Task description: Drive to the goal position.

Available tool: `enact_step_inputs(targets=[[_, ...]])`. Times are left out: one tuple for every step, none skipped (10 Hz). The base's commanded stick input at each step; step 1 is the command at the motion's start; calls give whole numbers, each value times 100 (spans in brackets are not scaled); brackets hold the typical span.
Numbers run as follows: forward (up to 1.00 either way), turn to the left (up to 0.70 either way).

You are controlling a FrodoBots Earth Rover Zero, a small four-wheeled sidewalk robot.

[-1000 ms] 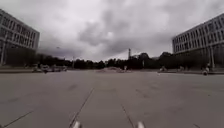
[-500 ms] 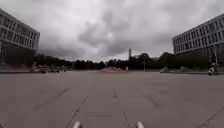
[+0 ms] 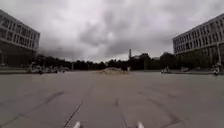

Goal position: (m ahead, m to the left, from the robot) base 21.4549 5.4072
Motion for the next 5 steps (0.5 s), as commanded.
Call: enact_step_inputs(targets=[[98, 0], [98, 0], [98, 0], [98, 0], [98, 0]])
